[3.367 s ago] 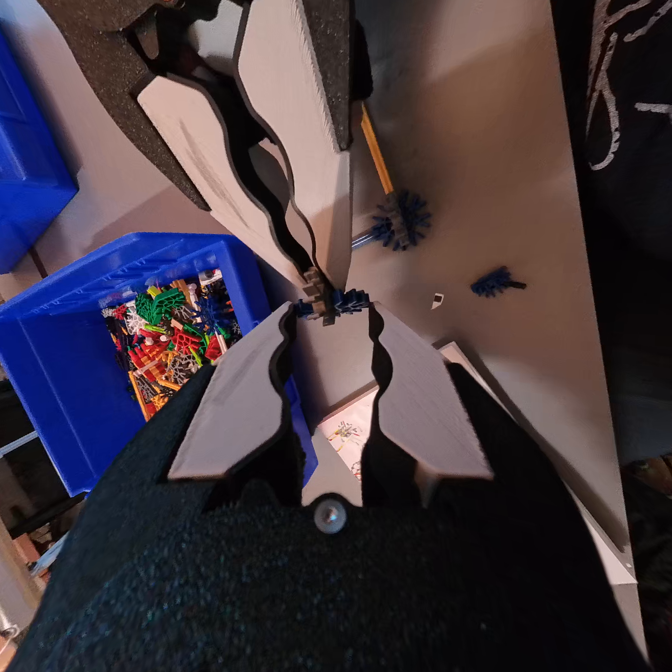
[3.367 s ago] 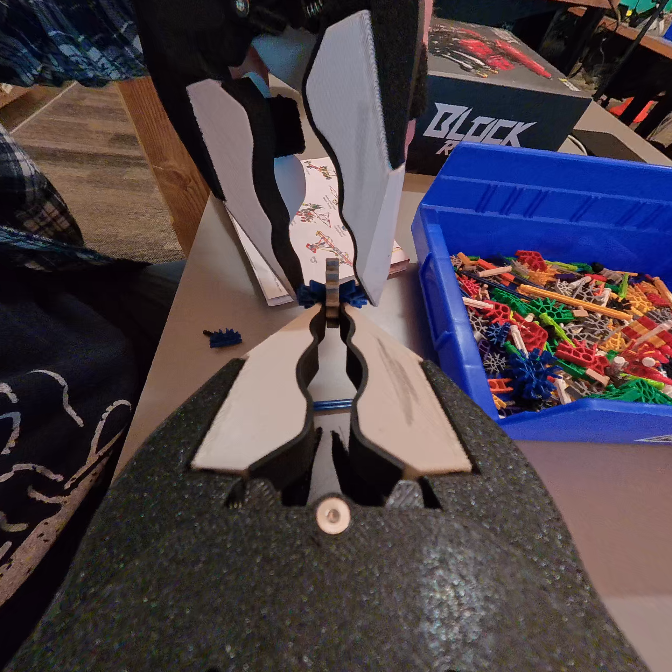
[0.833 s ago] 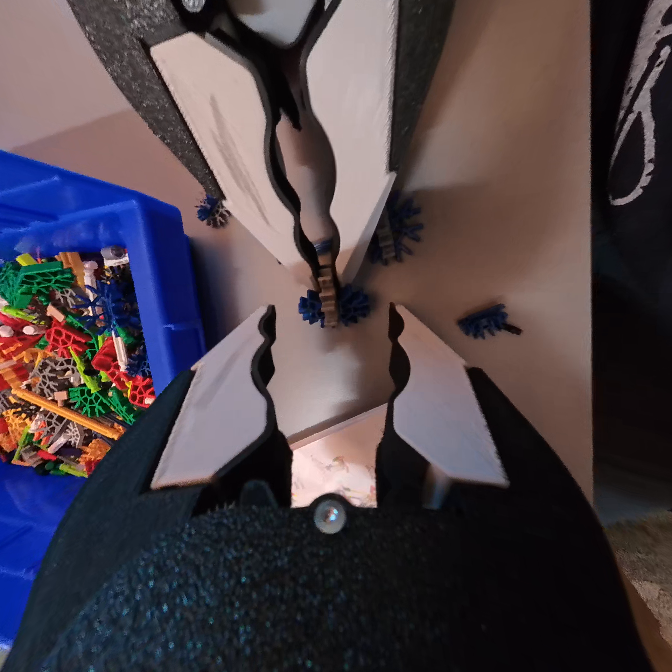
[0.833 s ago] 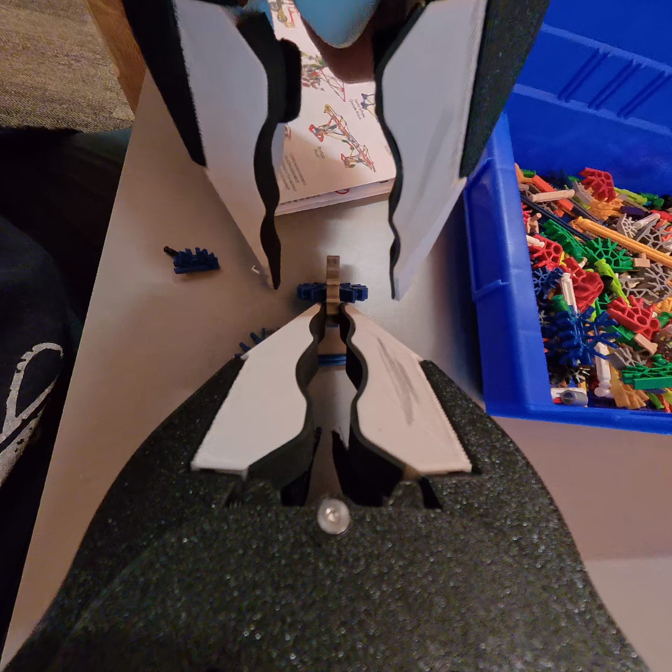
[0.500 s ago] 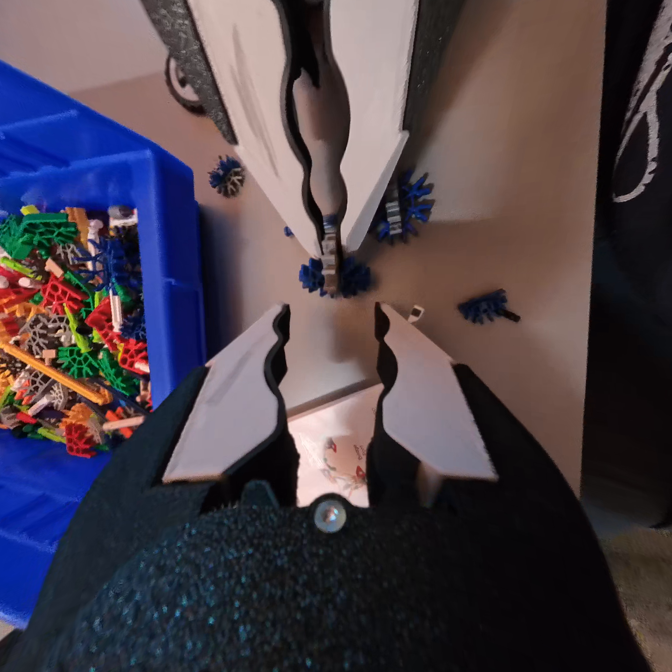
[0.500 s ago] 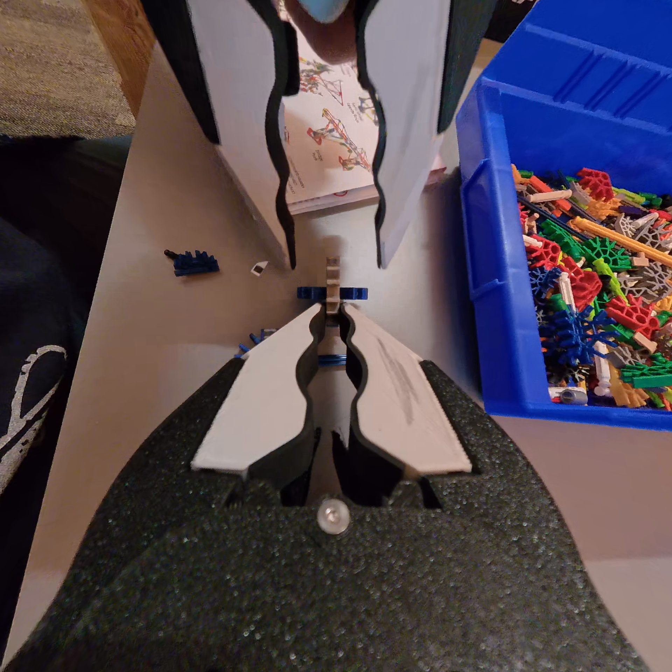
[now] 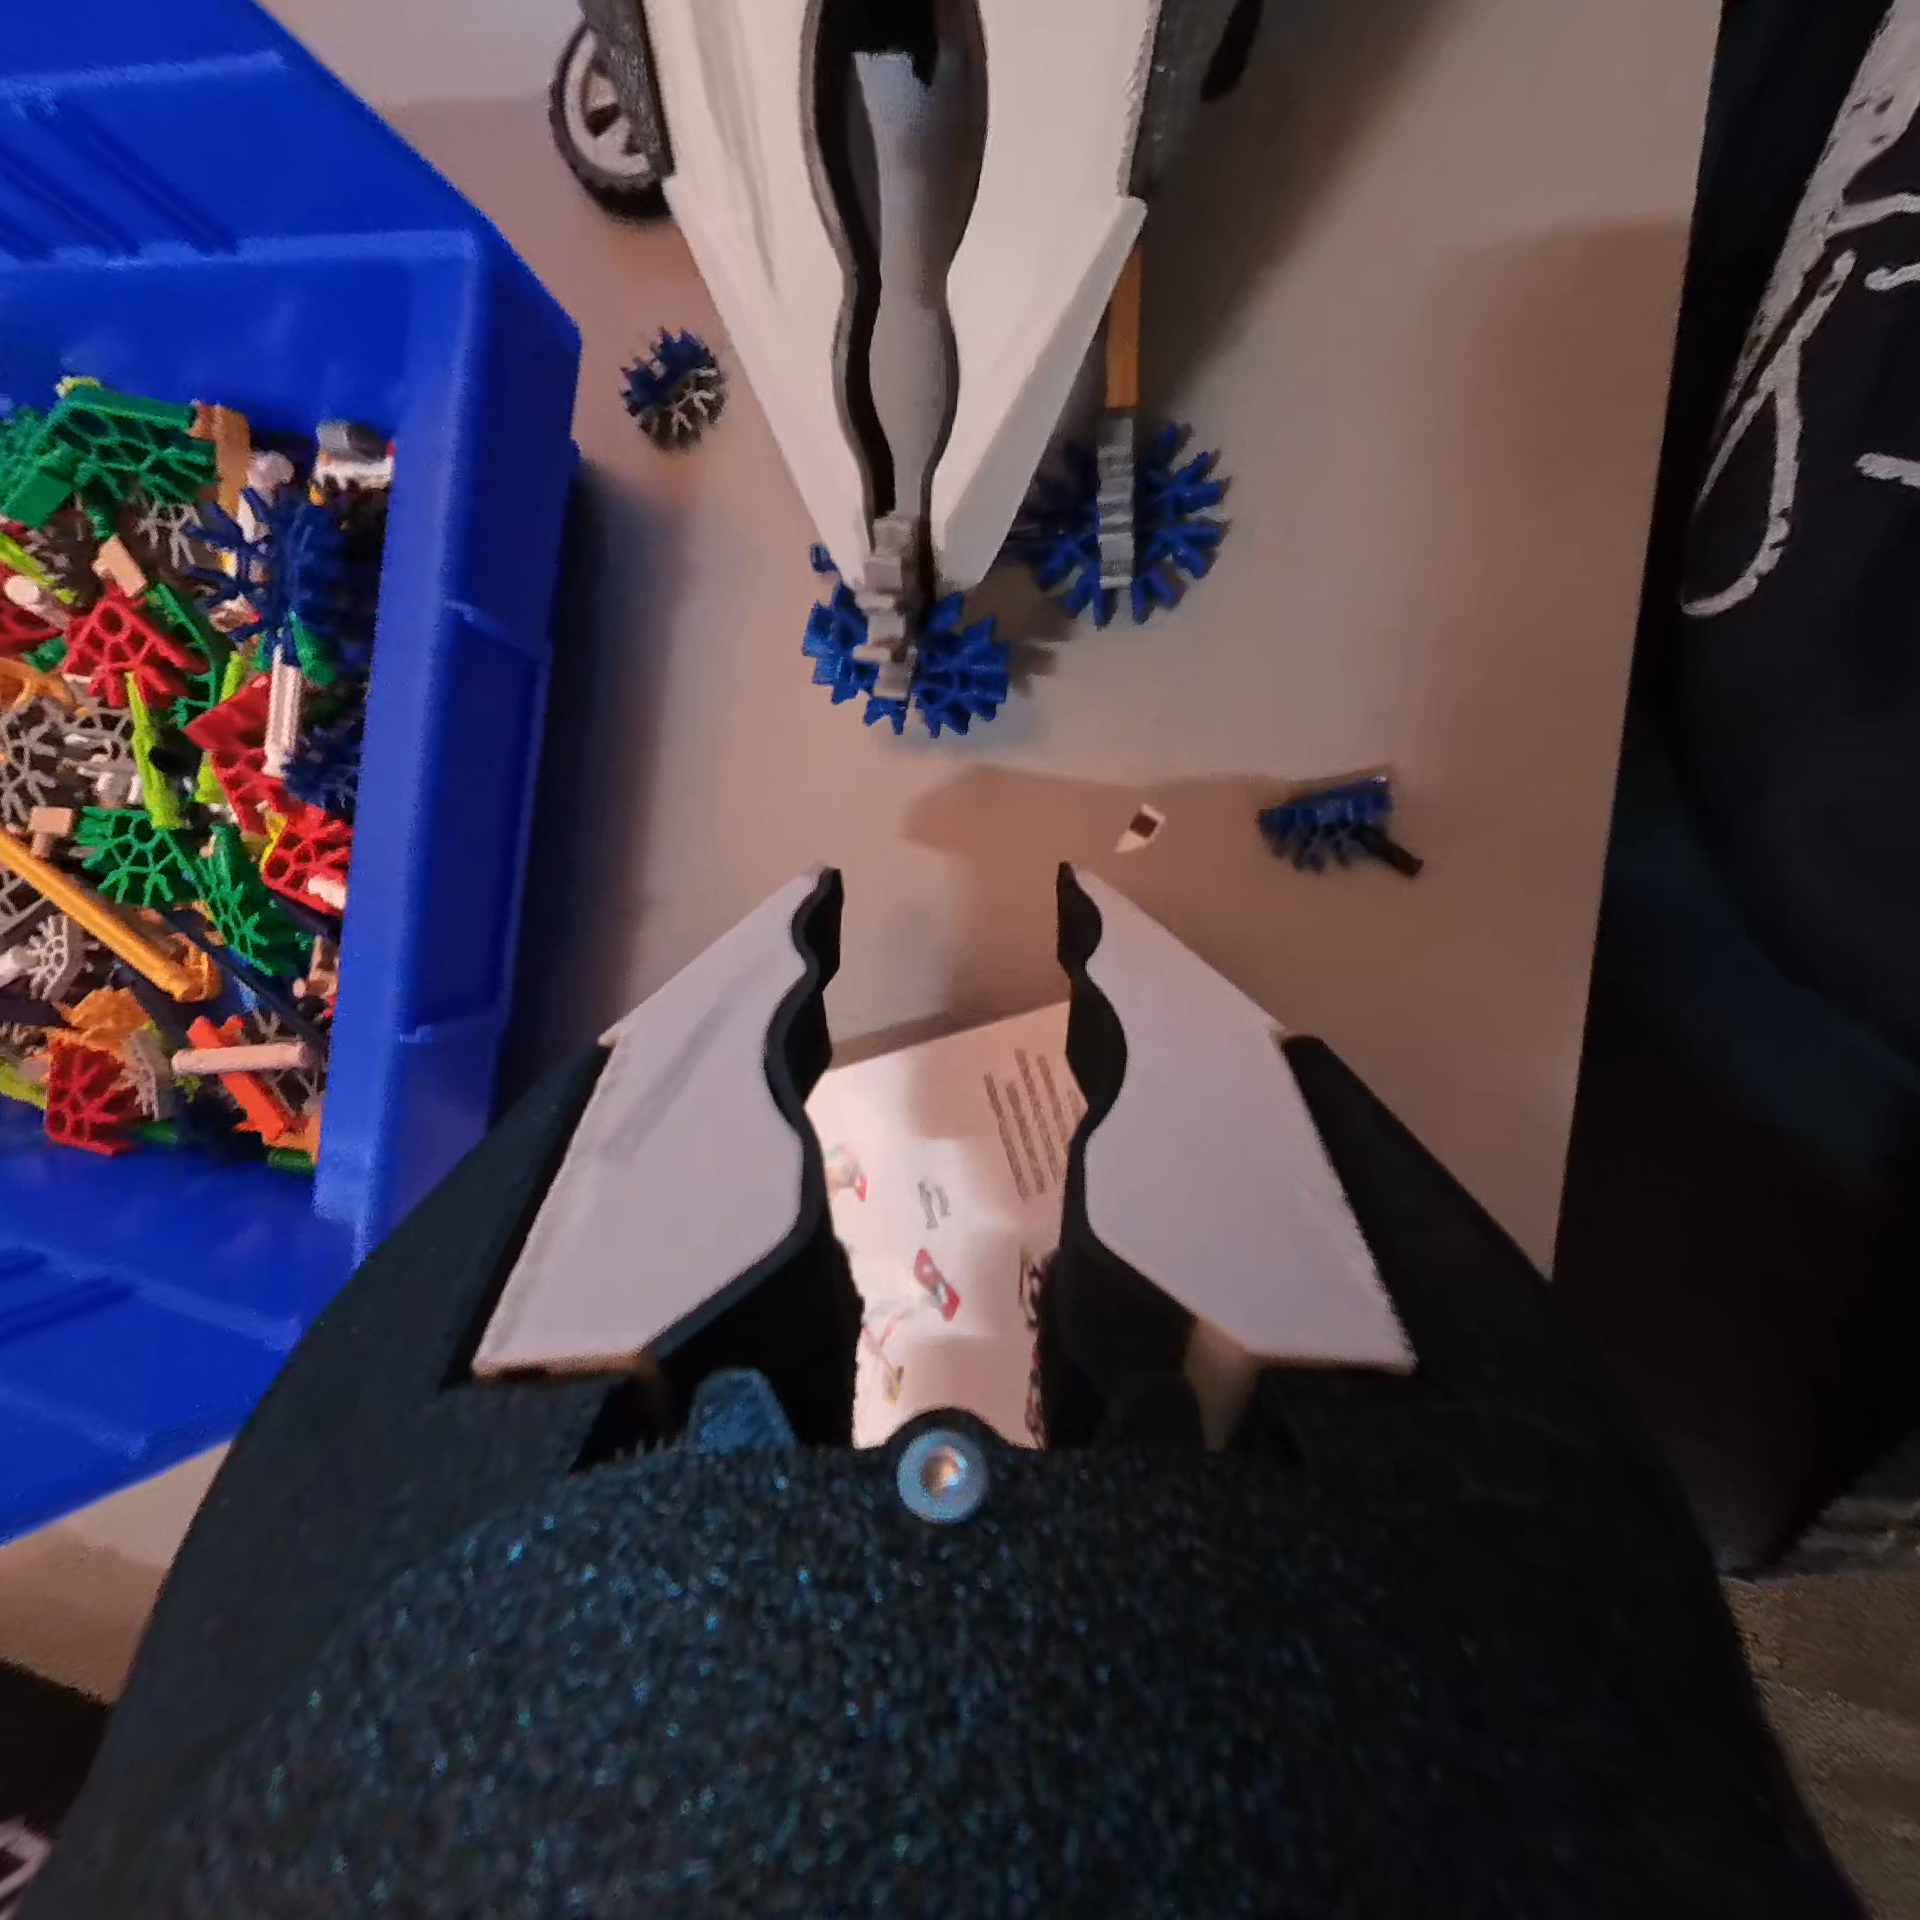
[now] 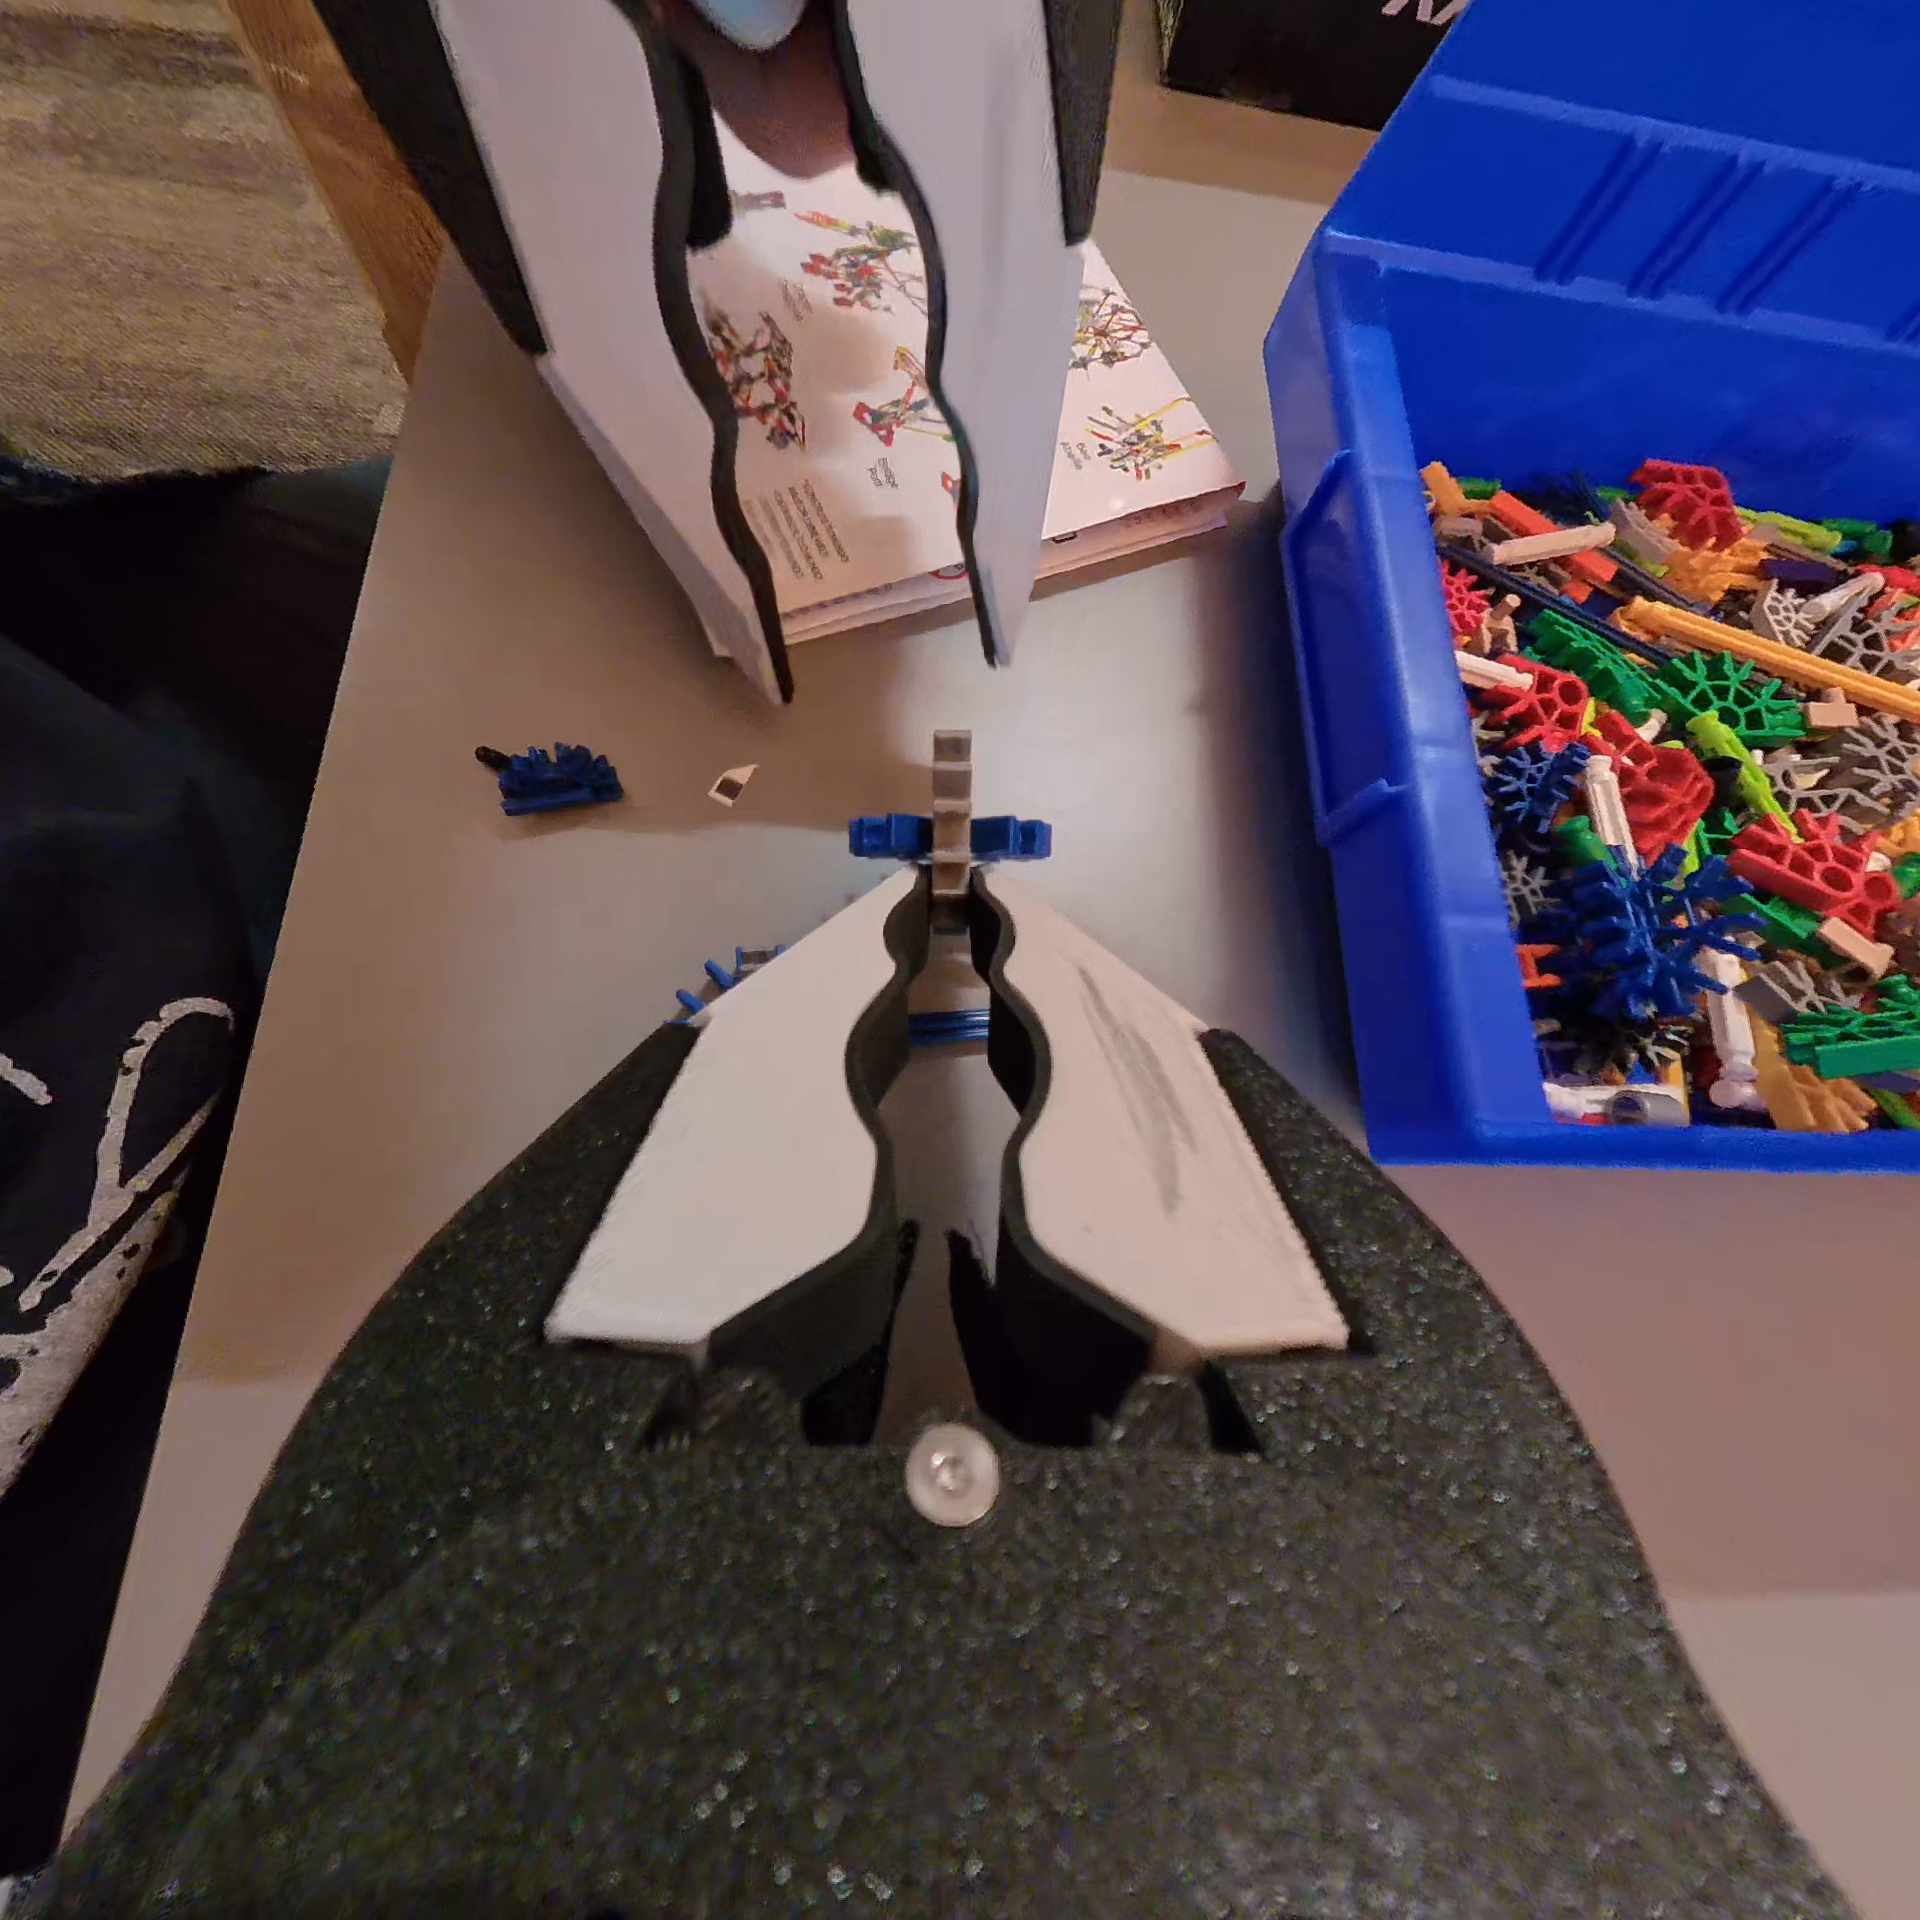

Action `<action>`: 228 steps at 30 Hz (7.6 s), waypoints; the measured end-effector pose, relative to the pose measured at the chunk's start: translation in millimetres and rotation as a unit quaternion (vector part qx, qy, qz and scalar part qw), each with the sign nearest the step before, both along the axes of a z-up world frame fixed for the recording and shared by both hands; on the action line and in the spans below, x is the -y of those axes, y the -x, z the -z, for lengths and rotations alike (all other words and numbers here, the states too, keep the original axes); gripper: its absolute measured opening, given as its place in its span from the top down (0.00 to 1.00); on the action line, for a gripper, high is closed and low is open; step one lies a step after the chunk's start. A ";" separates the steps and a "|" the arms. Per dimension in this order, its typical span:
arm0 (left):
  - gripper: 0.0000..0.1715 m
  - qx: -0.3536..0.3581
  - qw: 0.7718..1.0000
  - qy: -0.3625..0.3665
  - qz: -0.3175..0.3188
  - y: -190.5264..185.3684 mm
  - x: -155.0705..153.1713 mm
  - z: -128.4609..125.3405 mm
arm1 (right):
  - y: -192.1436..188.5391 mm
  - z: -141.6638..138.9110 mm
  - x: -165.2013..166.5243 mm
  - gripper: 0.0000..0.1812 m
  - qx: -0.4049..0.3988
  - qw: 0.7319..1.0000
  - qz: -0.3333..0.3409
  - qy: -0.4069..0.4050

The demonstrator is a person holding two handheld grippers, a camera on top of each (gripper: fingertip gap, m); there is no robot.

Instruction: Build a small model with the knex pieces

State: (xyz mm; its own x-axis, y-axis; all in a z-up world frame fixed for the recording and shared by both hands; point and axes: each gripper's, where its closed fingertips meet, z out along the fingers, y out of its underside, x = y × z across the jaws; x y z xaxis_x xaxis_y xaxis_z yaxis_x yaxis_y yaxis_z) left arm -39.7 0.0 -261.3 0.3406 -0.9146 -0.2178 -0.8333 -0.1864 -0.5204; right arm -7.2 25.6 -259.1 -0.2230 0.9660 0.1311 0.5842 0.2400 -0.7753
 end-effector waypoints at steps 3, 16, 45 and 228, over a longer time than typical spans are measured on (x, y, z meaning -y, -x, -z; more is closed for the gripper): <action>0.77 0.018 1.000 -0.001 0.004 -9.0 -4.1 -2.5 | 0.0 -4.1 -1.0 0.97 -0.010 1.000 0.003 0.014; 0.80 0.115 0.993 -0.007 -0.001 -39.1 -20.6 -12.5 | 1.9 -33.1 -5.6 0.97 -0.078 0.993 0.017 0.089; 0.84 0.202 0.979 -0.022 -0.031 -43.1 -35.9 -43.0 | 0.0 -55.3 -15.1 0.97 -0.127 0.984 0.036 0.117; 0.99 -0.136 0.923 -0.358 -0.027 -7.3 -76.0 -61.9 | -0.9 -63.0 -42.1 0.97 -0.147 0.952 0.129 0.235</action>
State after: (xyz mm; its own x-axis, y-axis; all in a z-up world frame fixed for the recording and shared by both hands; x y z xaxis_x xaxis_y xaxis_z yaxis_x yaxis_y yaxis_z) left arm -32.4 76.0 -199.4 0.2250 -0.4859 -0.8446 -0.9509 0.0796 -0.2991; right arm -6.3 67.7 -196.1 0.0084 0.9510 -0.3092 0.3178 -0.2957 -0.9009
